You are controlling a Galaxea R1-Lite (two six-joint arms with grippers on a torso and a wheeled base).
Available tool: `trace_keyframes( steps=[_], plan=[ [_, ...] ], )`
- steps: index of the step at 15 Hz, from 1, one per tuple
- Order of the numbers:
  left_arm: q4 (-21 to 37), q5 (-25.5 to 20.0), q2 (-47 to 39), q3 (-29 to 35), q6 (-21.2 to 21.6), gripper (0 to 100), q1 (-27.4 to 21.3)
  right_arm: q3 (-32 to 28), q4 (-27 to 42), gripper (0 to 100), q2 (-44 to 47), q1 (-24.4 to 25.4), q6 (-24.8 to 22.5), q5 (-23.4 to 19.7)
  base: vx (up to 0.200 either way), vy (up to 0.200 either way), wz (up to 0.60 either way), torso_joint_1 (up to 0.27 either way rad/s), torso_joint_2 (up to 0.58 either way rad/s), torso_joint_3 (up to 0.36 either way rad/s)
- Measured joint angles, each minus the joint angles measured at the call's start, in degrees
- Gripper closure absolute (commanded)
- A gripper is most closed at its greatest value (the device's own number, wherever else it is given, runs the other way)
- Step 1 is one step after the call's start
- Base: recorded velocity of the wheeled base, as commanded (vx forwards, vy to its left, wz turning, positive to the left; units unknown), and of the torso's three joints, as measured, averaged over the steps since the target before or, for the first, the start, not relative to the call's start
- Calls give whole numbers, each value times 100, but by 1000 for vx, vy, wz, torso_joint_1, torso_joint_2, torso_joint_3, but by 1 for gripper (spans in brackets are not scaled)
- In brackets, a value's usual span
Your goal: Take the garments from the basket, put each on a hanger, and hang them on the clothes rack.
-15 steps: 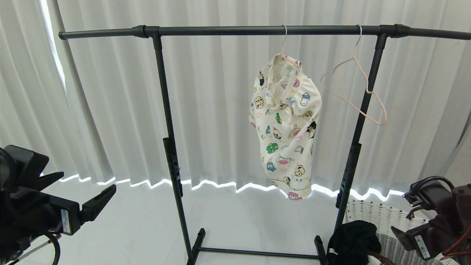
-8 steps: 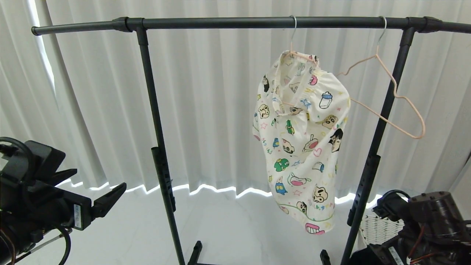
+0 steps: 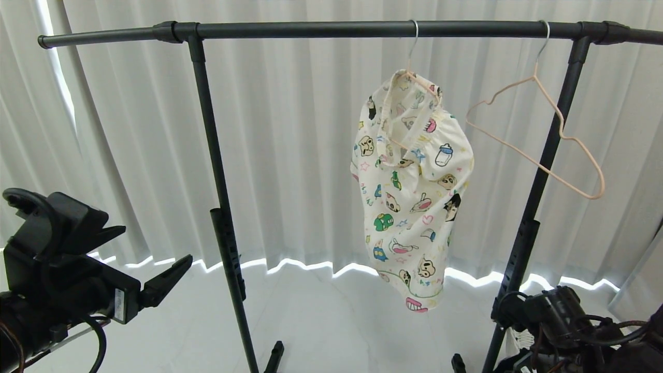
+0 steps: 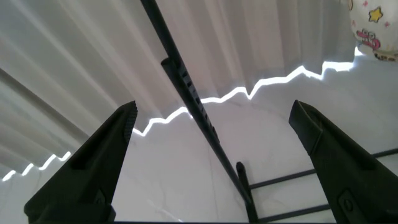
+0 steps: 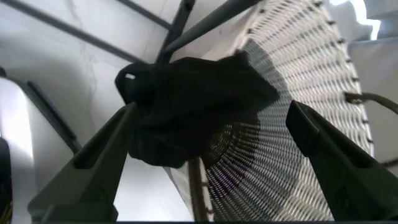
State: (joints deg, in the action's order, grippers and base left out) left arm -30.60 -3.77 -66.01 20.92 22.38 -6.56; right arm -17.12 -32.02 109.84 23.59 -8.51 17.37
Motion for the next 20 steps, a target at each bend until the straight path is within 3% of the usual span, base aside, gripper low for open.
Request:
trace_keyframes(
  steps=[8, 9, 15, 20],
  plan=[
    [-5, 18, 35, -67, 2, 0, -2, -536, -68, 0, 979, -306, -71, 250, 0, 0, 0, 0, 0, 0],
    [-7, 18, 46, -67, 9, 0, -2, -614, -66, 100, 1092, -330, -71, 310, 0, 0, 0, 0, 0, 0],
    [-5, 18, 59, -113, 41, 0, -2, -678, -112, 100, 1248, -290, -29, 332, 0, 0, 0, 0, 0, 0],
    [-5, 18, 52, -196, 48, 0, -2, -562, -65, 100, 317, 271, 9, 290, 0, 0, 0, 0, 0, 0]
  ],
)
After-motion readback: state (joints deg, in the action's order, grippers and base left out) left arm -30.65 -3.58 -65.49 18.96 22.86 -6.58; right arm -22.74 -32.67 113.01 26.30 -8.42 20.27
